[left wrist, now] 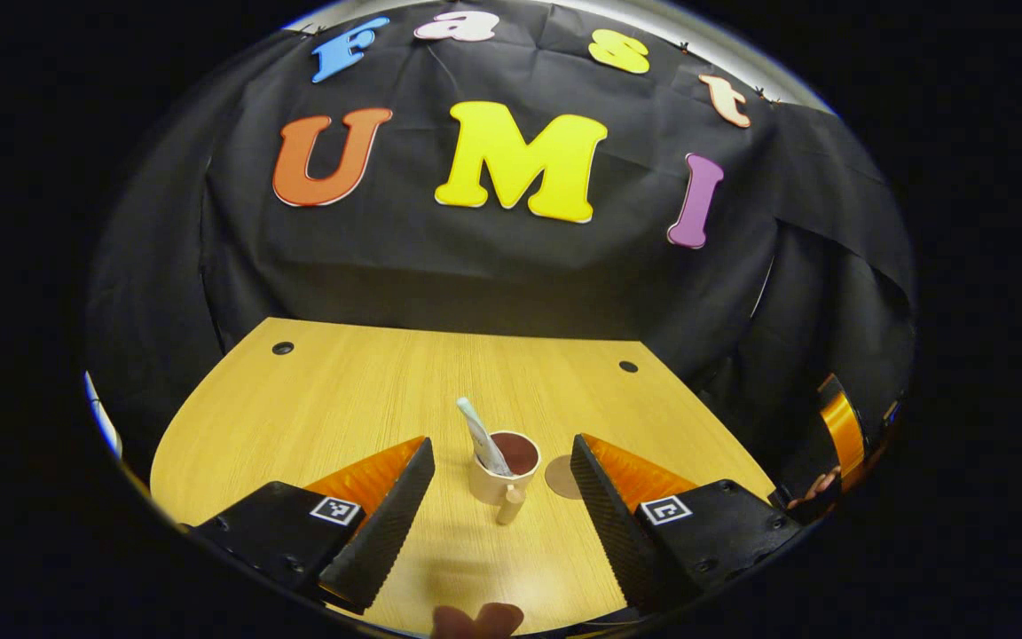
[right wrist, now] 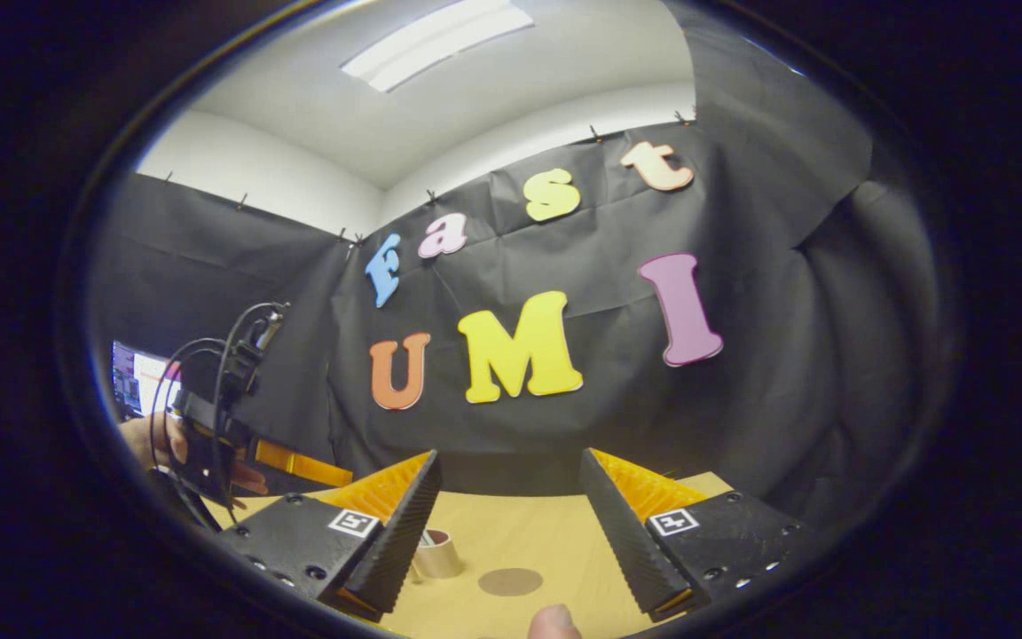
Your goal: Put the toothbrush and toothpaste on the desktop into the cup, then pick up the cup and place it on the coaster on the desktop.
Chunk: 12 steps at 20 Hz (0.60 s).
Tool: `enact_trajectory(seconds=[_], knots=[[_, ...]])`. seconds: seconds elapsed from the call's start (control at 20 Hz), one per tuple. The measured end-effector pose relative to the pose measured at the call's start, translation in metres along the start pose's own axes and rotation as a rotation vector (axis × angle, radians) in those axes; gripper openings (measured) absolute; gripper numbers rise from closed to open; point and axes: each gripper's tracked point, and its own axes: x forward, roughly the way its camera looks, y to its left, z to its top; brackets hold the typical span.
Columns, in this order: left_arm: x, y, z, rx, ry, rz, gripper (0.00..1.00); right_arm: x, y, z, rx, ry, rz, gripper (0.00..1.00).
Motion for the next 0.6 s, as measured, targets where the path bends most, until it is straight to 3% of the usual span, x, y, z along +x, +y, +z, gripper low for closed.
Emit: enact_trajectory(seconds=[0.1,0.2,0.35,0.5,0.55,0.6], knots=[[0.020,-0.003,-0.008,-0.004,0.129,-0.008,0.98,-0.023,-0.018,-0.015,-0.035,0.024,-0.032,0.95],[0.034,-0.003,-0.020,-0.017,0.338,0.001,0.99,-0.044,-0.029,-0.039,-0.067,0.077,-0.056,0.95],[0.044,-0.005,-0.029,-0.051,0.532,0.023,0.99,-0.076,-0.030,-0.067,-0.053,0.152,-0.054,0.95],[0.050,-0.002,-0.037,0.003,0.613,0.053,0.99,-0.097,-0.046,-0.081,-0.049,0.174,-0.092,0.95],[0.050,-0.004,-0.045,-0.002,0.641,0.041,0.99,-0.100,-0.054,-0.081,-0.063,0.173,-0.111,0.91],[0.050,-0.006,-0.056,-0.007,0.675,0.027,1.00,-0.101,-0.058,-0.082,-0.065,0.176,-0.122,0.95]])
